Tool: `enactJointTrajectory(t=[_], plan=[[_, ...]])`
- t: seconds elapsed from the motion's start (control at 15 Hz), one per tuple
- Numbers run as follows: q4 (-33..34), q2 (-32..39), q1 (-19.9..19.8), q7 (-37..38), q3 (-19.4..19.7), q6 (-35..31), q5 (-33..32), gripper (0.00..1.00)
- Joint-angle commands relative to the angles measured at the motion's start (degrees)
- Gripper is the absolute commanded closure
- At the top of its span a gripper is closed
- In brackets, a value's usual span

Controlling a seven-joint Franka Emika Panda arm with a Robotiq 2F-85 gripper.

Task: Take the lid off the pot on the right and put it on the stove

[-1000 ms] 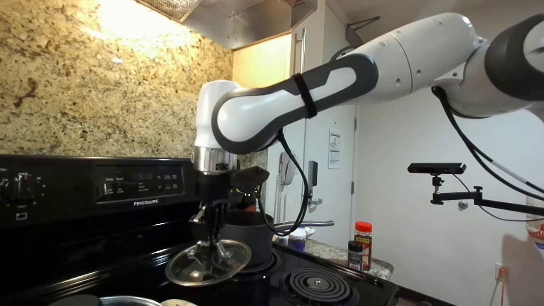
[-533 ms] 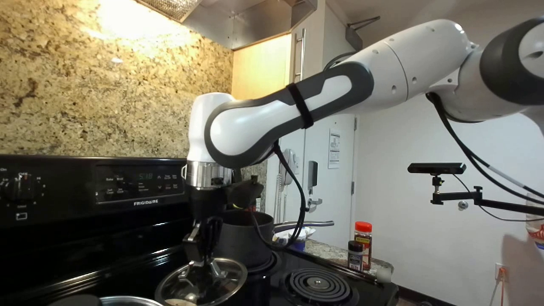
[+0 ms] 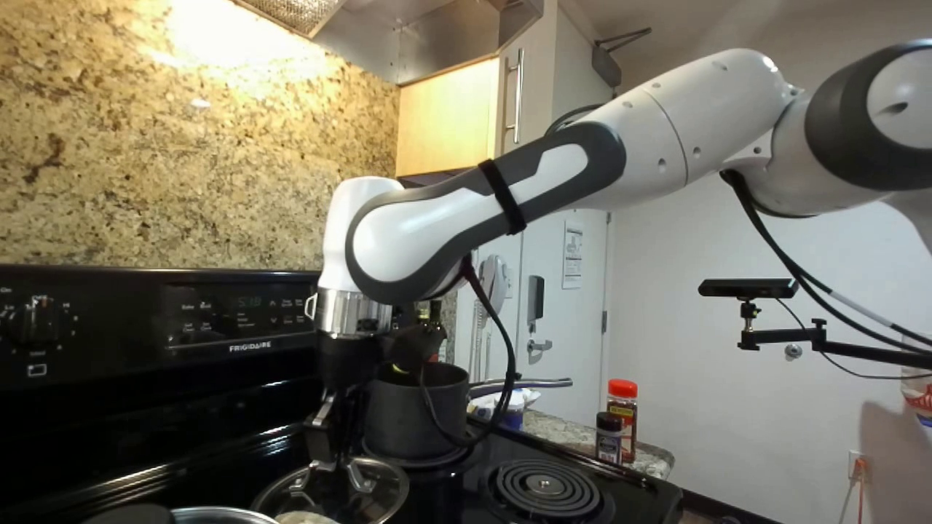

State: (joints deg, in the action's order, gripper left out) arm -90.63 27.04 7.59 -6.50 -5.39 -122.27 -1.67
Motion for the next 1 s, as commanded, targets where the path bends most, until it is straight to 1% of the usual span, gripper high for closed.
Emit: enactJointTrajectory(t=[0.0, 0.53, 0.93], plan=[[0.1, 0.0, -2.1, -3.6, -1.2, -0.5, 2.5, 0.95], [0.2, 1.3, -3.2, -6.2, -1.8, 0.7, 5.4, 0.95], [0.0, 1.7, -3.0, -5.8, -1.6, 0.5, 5.8, 0.95]])
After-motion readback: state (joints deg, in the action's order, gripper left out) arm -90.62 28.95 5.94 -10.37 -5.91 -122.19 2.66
